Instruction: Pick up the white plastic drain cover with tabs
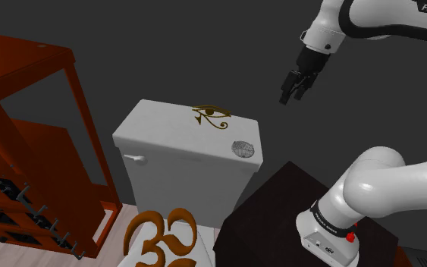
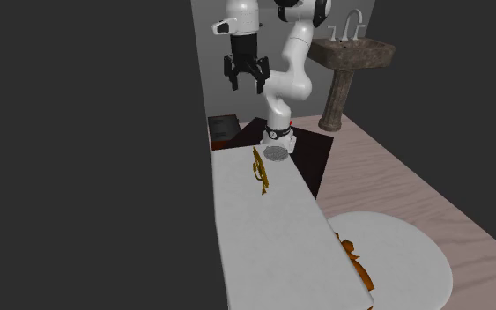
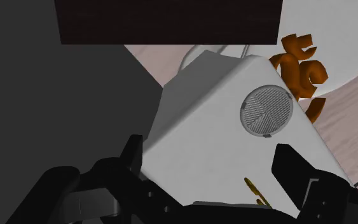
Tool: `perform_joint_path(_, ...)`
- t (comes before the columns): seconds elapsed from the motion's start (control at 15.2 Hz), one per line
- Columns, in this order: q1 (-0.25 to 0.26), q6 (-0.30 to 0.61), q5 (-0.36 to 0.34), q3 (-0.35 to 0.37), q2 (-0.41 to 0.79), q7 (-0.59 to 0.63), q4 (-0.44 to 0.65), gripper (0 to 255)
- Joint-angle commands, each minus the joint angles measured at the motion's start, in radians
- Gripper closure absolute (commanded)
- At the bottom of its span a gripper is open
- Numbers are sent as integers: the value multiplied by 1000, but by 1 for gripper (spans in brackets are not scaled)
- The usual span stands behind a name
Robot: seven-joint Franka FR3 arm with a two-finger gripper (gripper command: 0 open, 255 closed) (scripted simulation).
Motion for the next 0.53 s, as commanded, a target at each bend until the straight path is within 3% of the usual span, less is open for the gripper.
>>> perform_joint_path(0.0, 0, 0, 0, 0, 0, 0, 0, 0)
perform_joint_path(0.46, -67, 172, 113, 241, 54, 469, -120, 0)
